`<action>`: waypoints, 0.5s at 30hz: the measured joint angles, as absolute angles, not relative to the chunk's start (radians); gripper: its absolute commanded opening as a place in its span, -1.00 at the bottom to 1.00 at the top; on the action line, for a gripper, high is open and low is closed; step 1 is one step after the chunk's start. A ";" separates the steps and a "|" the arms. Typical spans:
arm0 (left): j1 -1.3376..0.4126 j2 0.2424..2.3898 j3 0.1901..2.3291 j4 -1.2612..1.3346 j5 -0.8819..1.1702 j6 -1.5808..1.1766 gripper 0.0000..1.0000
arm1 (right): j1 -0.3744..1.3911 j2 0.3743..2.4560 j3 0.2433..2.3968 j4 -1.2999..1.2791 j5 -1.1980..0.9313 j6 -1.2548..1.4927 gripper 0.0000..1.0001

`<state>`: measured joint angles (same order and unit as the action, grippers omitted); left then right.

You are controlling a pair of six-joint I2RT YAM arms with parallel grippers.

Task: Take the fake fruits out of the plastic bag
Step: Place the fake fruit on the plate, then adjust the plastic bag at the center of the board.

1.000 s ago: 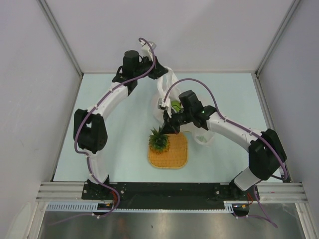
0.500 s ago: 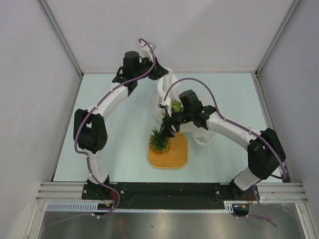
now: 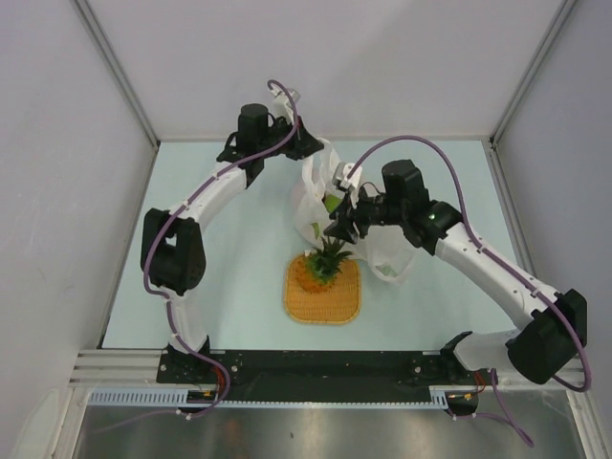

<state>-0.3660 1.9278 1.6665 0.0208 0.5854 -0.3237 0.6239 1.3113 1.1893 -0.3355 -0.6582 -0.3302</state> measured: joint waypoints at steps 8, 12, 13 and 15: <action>-0.366 1.890 1.649 0.007 0.633 -0.344 -0.99 | 0.522 1.436 1.189 -0.260 -0.497 -0.281 -0.43; -0.366 1.866 1.649 0.011 0.641 -0.350 -0.99 | 0.512 1.536 1.190 -0.244 -0.456 -0.280 -0.45; -0.366 1.861 1.649 0.014 0.641 -0.351 -0.99 | 0.511 1.560 1.190 -0.240 -0.447 -0.279 -0.44; -0.366 1.855 1.649 0.014 0.643 -0.352 -0.99 | 0.511 1.599 1.190 -0.229 -0.429 -0.279 -0.42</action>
<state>-0.3660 1.8553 1.6485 0.0135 0.6426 -0.3515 0.5106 1.5993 1.1896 -0.2287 -0.4294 -0.2790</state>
